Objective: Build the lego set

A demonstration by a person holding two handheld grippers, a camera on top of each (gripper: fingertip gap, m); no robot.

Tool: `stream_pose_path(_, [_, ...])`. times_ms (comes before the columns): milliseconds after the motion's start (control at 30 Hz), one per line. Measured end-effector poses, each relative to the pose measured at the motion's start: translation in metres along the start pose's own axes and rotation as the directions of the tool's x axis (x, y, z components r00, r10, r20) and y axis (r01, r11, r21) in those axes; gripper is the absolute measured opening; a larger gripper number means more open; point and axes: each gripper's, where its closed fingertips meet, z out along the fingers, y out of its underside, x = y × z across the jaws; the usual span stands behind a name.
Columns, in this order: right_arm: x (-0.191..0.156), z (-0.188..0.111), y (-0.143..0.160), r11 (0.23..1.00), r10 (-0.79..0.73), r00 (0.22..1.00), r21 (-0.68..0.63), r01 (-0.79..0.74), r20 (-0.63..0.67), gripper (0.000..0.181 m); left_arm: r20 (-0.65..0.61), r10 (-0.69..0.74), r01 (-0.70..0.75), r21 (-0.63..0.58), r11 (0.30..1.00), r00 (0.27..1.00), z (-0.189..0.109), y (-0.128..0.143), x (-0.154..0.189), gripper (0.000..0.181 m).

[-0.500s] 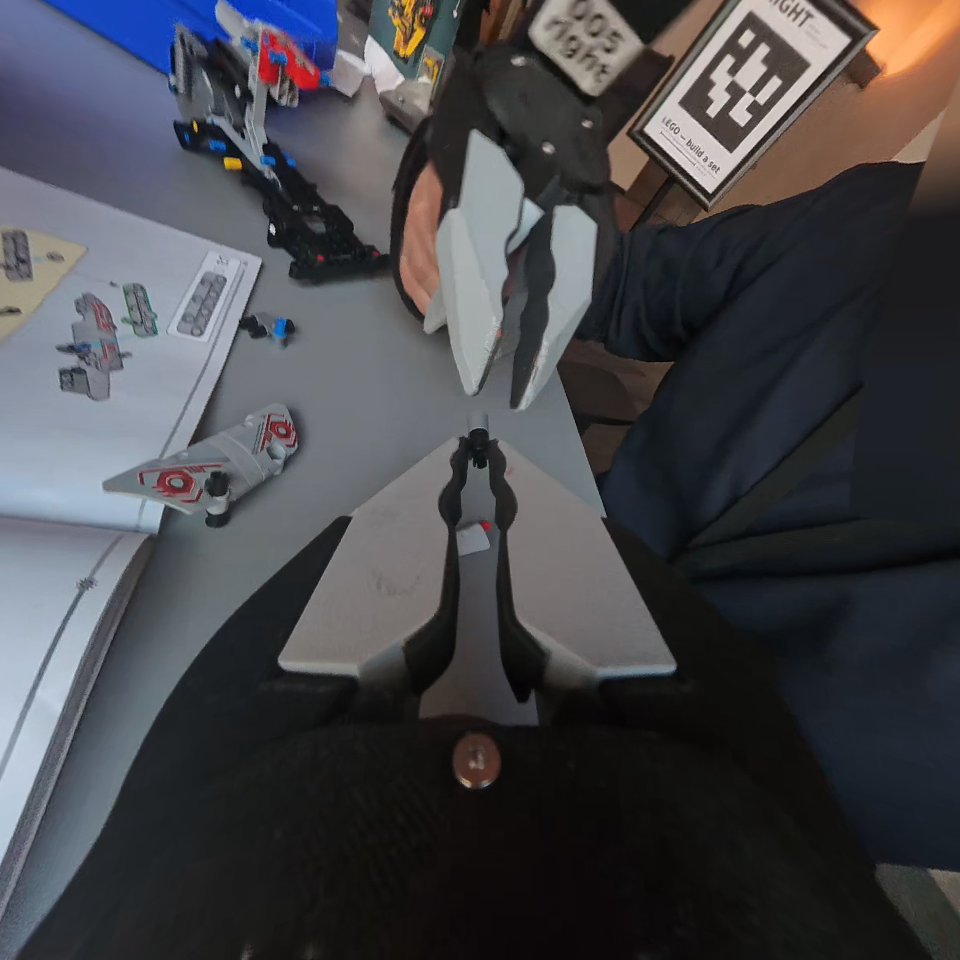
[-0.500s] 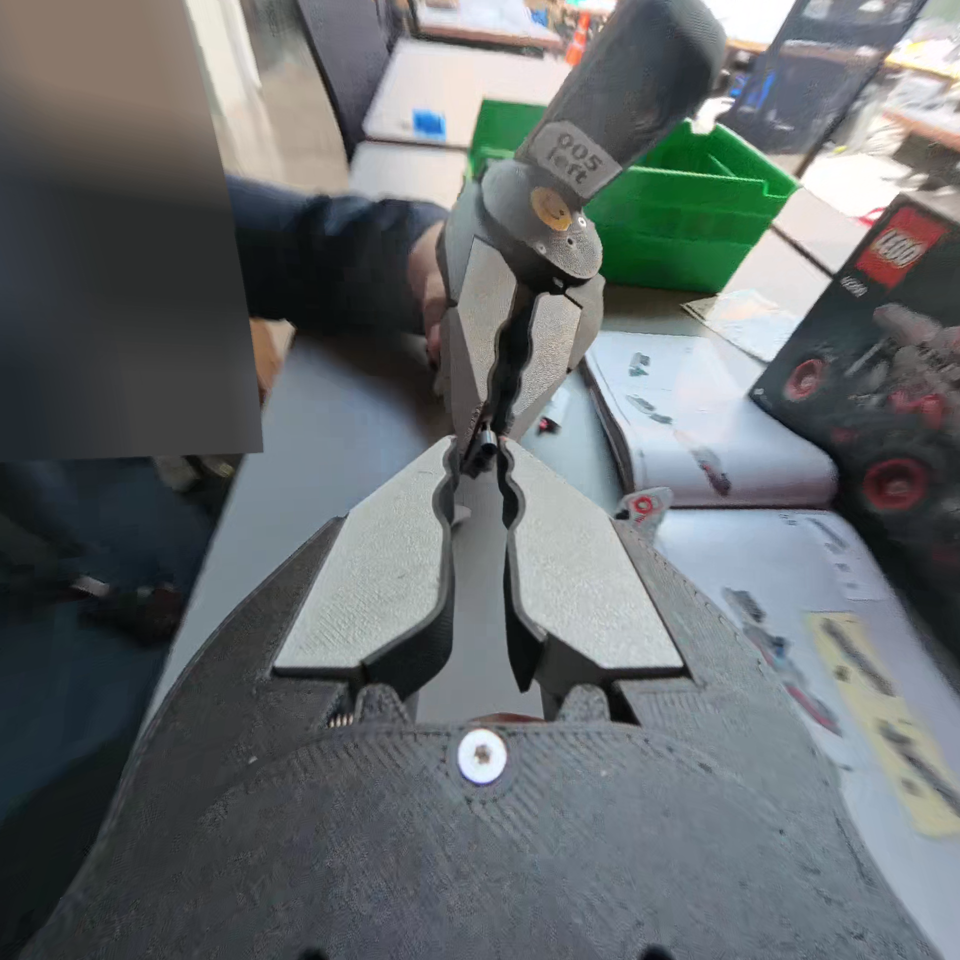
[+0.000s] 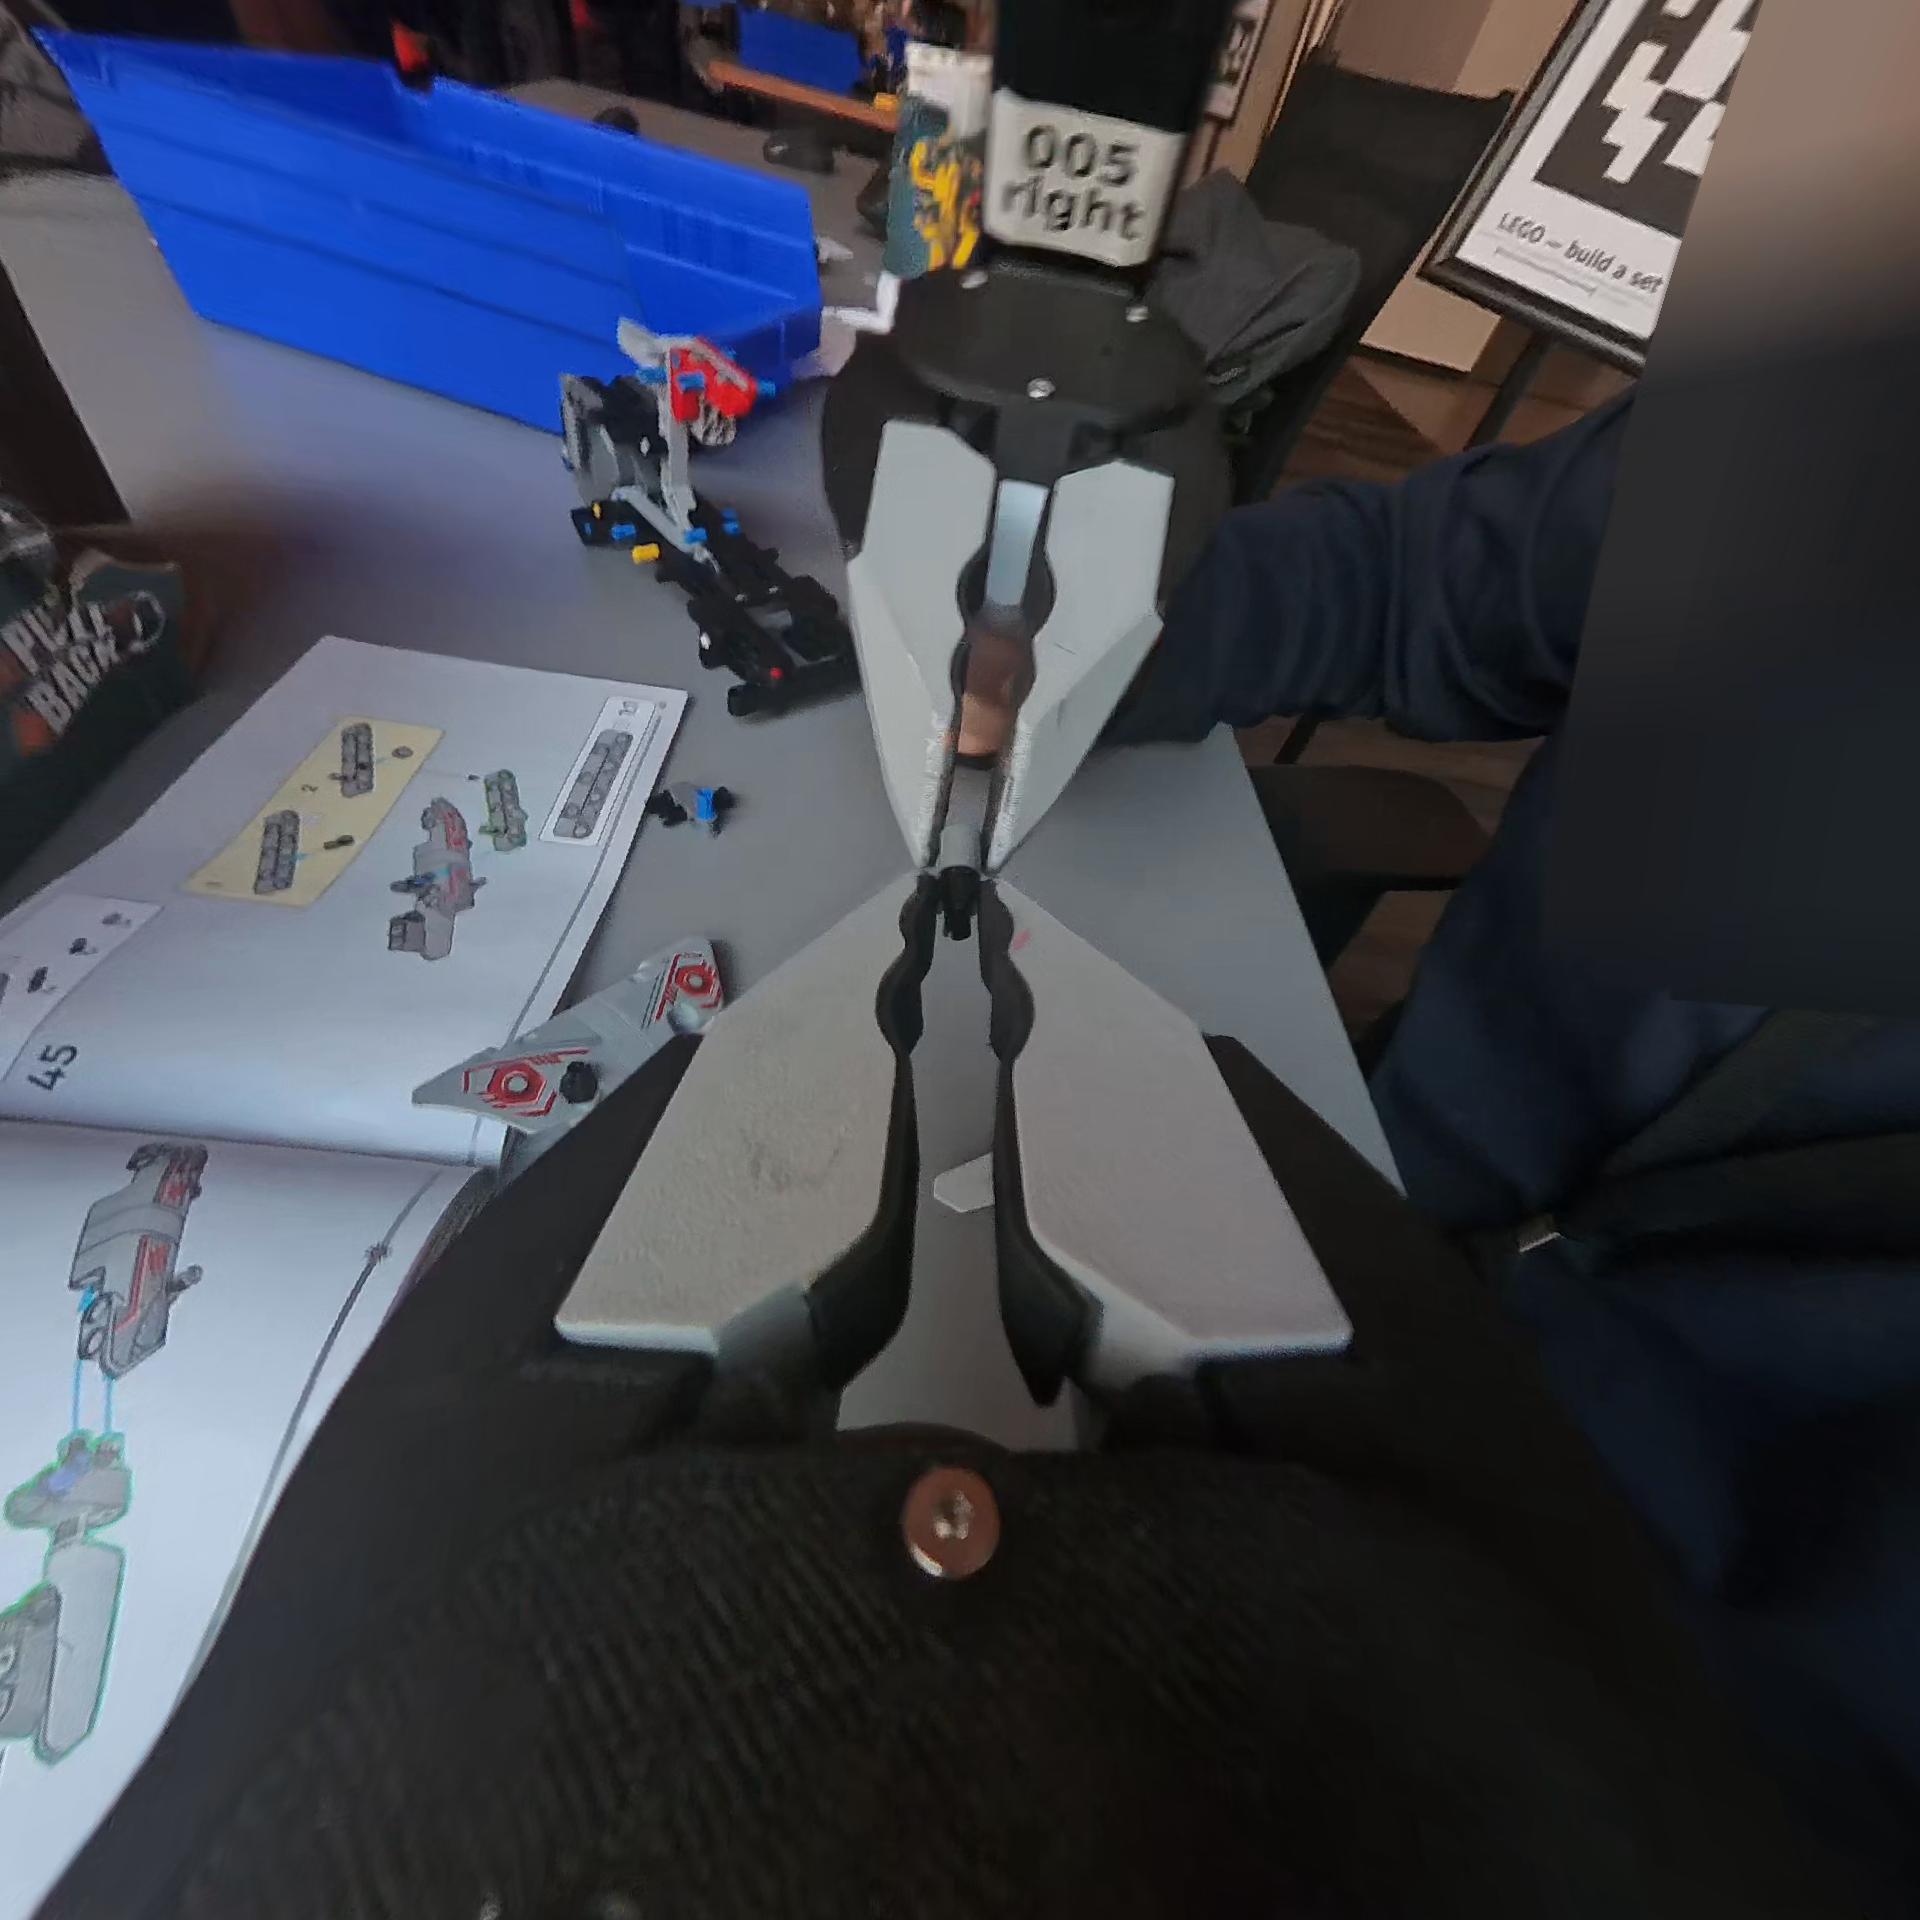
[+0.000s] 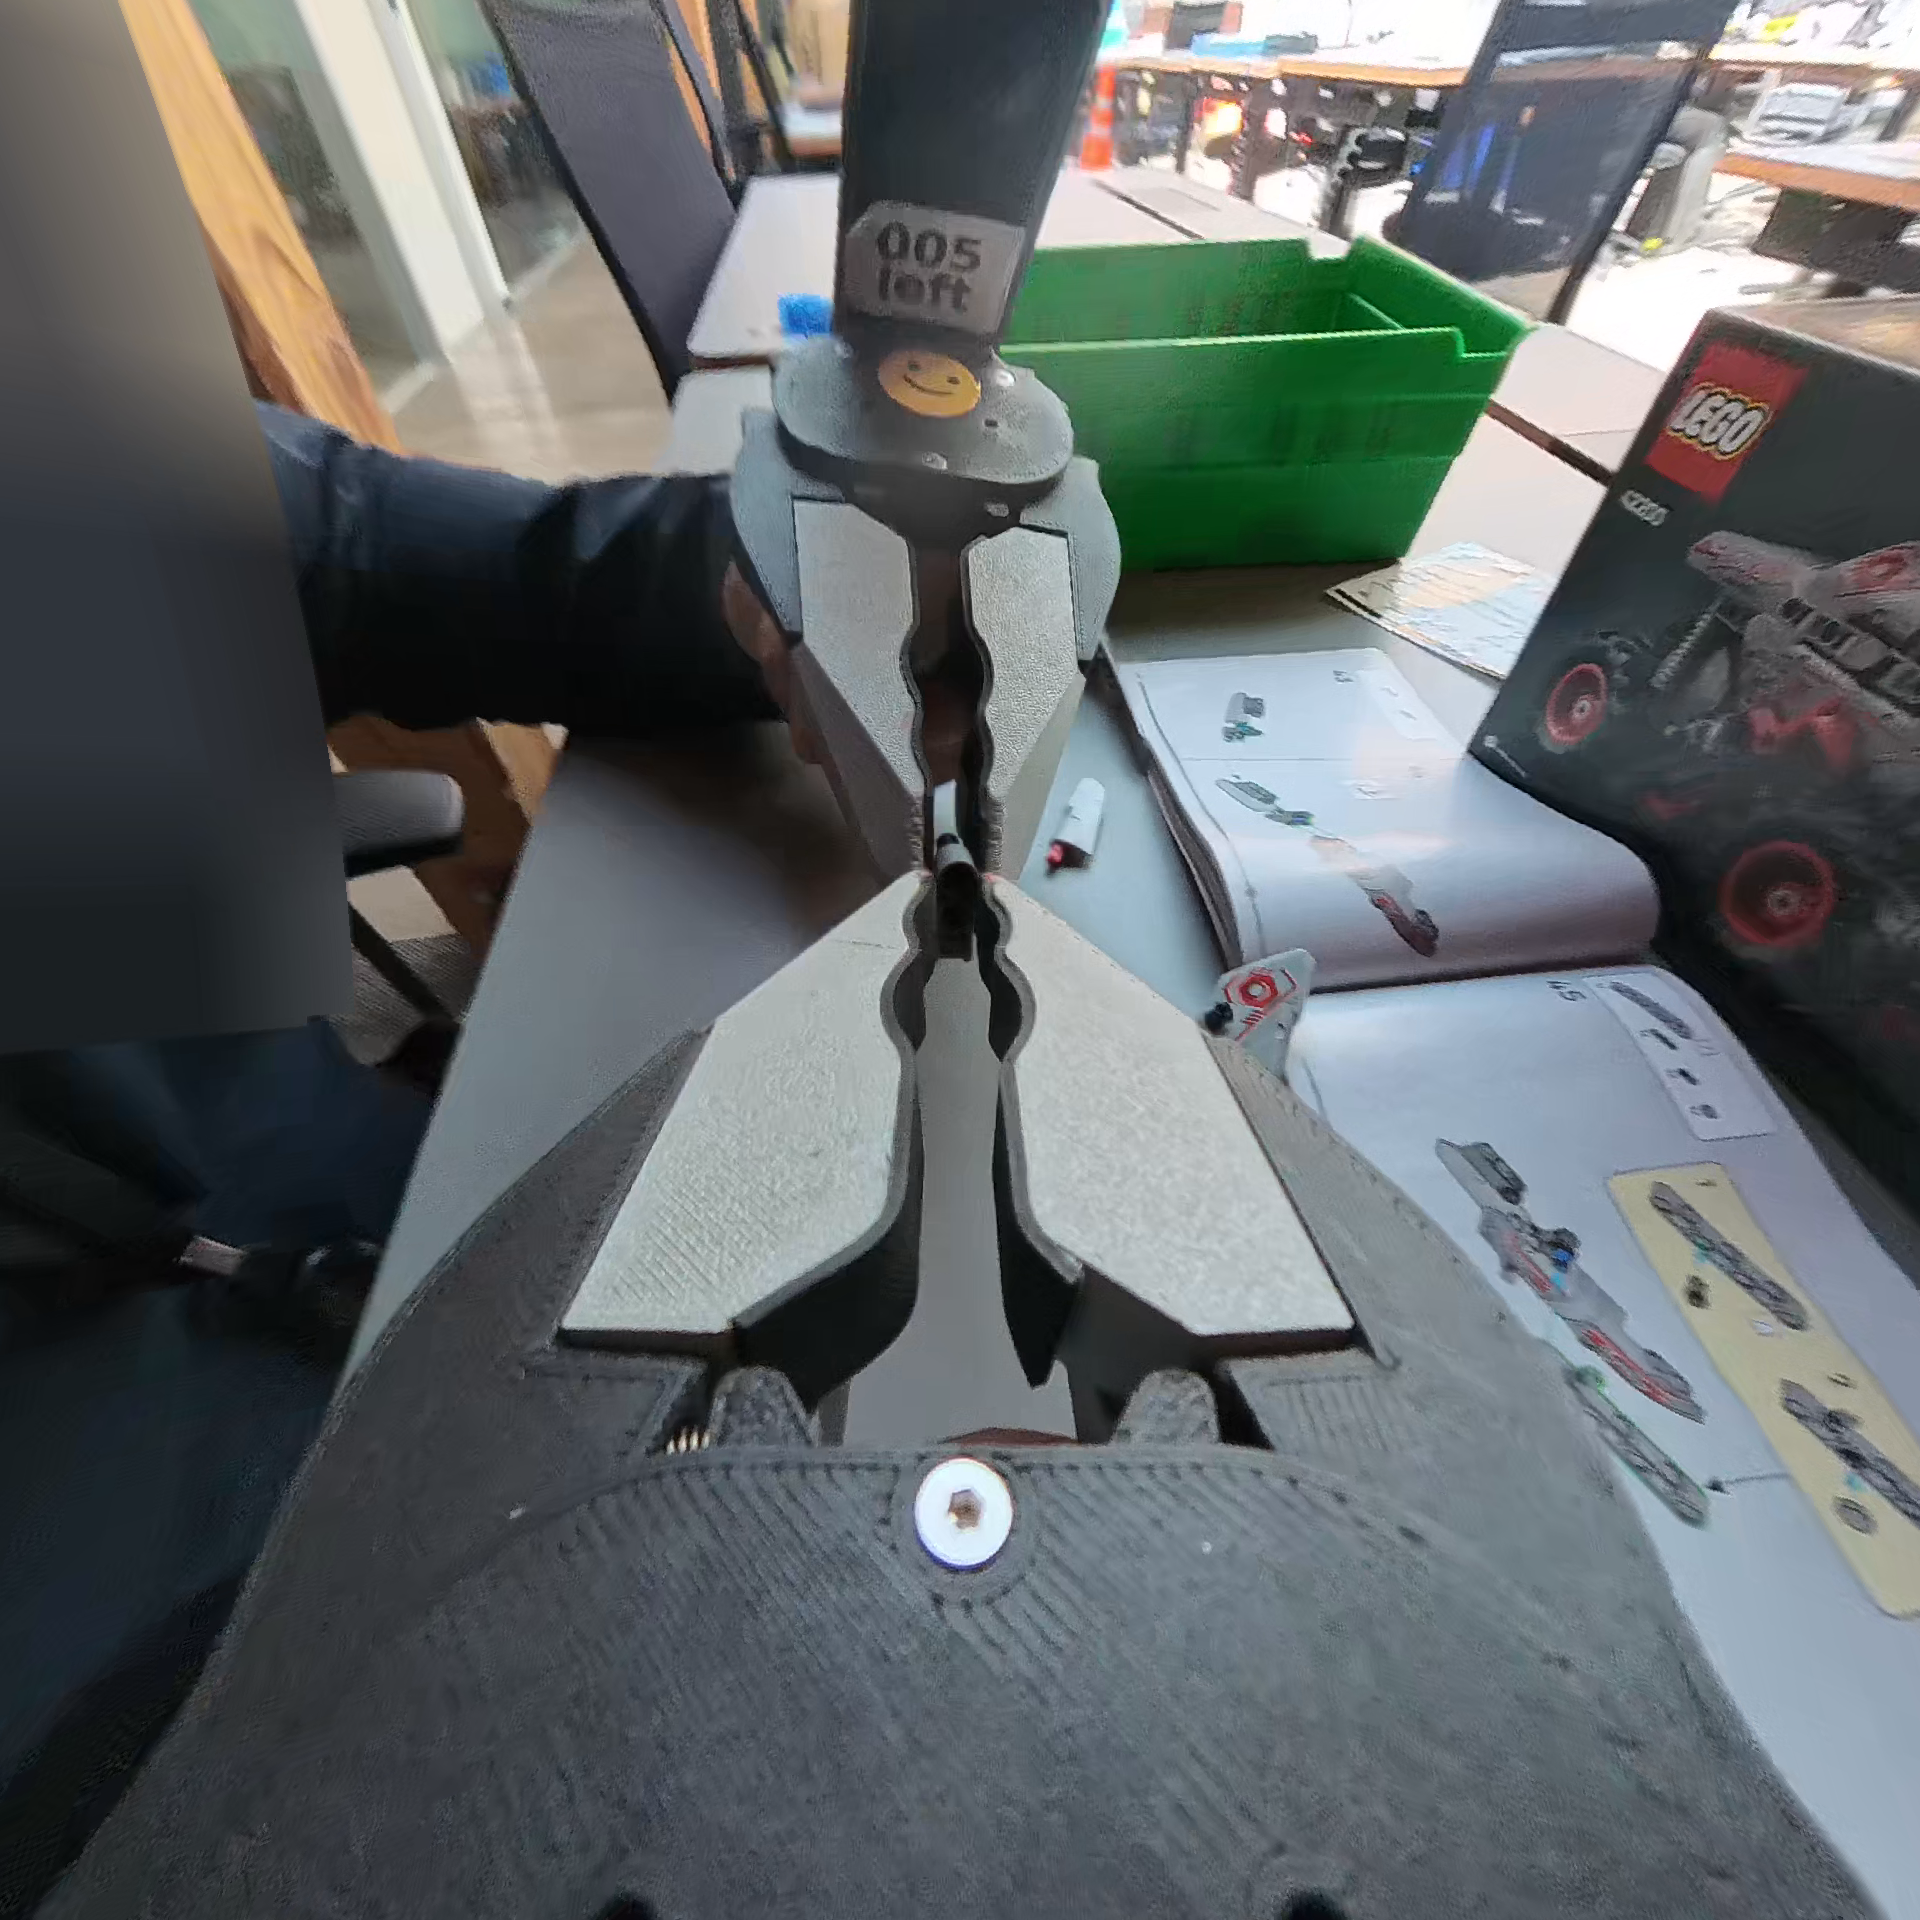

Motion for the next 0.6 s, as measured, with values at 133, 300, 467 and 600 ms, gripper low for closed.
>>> stream_pose_path(133, [0.007, 0.005, 0.014, 0.995, -0.057, 0.996, -0.089, 0.052, -0.063, 0.004, 0.05, 0.01, -0.007, -0.062, 0.998, 0.999, 0.002, 0.013, -0.01, 0.004])
stream_pose_path(300, [0.015, 0.006, 0.025, 0.987, -0.077, 0.992, -0.147, 0.061, -0.102, 0.004, 0.101, 0.016, -0.006, -0.095, 0.995, 0.995, 0.002, 0.018, -0.018, 0.005])
stream_pose_path(467, [0.018, 0.007, 0.028, 0.988, -0.047, 0.994, -0.153, 0.032, -0.097, 0.004, 0.112, 0.011, 0.0, -0.099, 0.995, 0.994, 0.001, 0.019, -0.021, 0.002])
stream_pose_path(600, [0.015, 0.009, 0.031, 0.986, -0.057, 0.995, -0.16, 0.043, -0.081, 0.004, 0.1, 0.045, -0.033, -0.123, 0.992, 0.994, 0.0, 0.022, -0.019, 0.001])
